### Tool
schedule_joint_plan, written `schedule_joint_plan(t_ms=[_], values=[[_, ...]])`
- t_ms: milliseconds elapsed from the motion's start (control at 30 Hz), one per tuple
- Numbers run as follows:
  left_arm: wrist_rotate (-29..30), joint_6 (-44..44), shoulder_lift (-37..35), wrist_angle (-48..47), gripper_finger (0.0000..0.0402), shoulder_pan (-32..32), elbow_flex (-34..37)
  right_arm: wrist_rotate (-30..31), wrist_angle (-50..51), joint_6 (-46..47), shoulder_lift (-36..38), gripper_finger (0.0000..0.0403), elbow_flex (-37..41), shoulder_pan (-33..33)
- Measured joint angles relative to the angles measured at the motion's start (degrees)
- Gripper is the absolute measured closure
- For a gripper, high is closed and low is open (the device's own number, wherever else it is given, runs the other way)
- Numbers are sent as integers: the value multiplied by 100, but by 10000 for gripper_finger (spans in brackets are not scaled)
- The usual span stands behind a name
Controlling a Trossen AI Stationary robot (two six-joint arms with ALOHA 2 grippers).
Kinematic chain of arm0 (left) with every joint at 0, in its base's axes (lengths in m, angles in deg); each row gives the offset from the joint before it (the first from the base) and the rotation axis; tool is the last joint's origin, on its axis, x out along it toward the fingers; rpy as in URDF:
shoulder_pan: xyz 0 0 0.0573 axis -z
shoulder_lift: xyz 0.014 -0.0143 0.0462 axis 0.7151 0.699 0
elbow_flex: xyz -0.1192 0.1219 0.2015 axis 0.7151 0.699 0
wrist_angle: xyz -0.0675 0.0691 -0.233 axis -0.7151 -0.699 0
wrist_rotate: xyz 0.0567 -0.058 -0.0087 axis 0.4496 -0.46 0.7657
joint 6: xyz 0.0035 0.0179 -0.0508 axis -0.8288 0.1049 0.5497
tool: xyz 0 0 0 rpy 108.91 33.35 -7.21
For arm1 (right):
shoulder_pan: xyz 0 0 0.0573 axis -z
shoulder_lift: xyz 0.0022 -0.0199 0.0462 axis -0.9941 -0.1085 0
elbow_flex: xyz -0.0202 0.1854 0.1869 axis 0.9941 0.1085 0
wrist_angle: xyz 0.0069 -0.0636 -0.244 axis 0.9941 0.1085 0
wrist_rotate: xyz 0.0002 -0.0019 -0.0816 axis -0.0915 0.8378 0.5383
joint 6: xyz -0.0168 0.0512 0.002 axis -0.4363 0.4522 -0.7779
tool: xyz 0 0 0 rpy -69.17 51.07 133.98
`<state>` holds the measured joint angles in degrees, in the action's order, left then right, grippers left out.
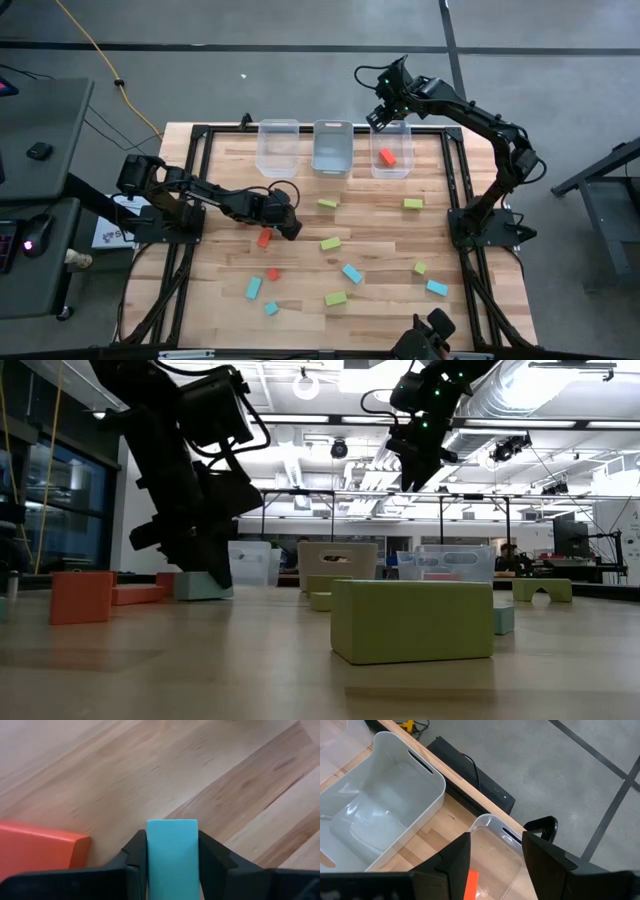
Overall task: Sort & place blocks by color
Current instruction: Put the blue block into the left transparent bin
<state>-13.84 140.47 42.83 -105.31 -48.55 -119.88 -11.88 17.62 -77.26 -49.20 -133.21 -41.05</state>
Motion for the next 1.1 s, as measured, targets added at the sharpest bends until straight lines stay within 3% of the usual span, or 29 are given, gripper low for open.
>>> schedule_joint_plan(t_ms=[200,633,1100], values=[[230,-415,-105,70,313,0,-275,2,-8,-23,0,233,0,0],[896,-2322,-290,-80,313,-506,-1473,-13,9,-300,0,233,0,-11],[754,-3820,-293,-72,313,-2254,-1727,-17,5,-559,0,233,0,-13]])
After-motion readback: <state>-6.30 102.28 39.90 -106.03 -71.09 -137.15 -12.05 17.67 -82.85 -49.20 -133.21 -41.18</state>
